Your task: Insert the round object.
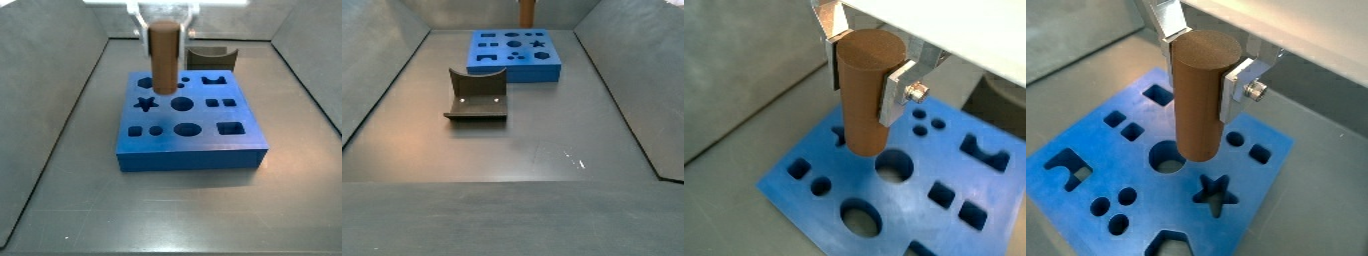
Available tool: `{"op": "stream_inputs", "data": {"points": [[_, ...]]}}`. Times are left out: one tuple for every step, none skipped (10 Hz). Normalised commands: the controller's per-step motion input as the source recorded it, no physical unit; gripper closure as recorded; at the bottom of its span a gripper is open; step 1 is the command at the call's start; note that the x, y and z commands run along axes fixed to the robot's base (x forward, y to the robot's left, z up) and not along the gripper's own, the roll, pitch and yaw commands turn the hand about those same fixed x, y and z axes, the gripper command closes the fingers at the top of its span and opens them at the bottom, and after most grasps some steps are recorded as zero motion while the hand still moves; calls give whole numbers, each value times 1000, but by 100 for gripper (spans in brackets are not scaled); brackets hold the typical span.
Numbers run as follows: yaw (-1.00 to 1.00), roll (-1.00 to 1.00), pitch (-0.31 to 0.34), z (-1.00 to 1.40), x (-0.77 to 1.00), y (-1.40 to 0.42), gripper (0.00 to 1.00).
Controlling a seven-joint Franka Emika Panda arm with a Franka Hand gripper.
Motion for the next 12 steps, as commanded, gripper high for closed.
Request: {"op": "stream_inputs", "data": {"points": [[-114, 76, 94, -337, 271, 23, 100], [-106, 83, 116, -331, 337, 31, 100], [-109, 81, 130, -311, 349, 80, 100], [-74, 69, 123, -260, 260, 126, 100], [-26, 77, 103, -226, 151, 131, 100], [0, 49, 84, -274, 177, 83, 100], [-34, 17, 86, -323, 249, 60, 100], [-49, 1, 87, -369, 257, 71, 100], [-60, 0, 83, -391, 257, 71, 100], [-69, 3, 74, -380, 246, 49, 100], [-91, 11, 4, -380, 86, 23, 100], [-114, 23, 0, -426, 0, 11, 100]]}}
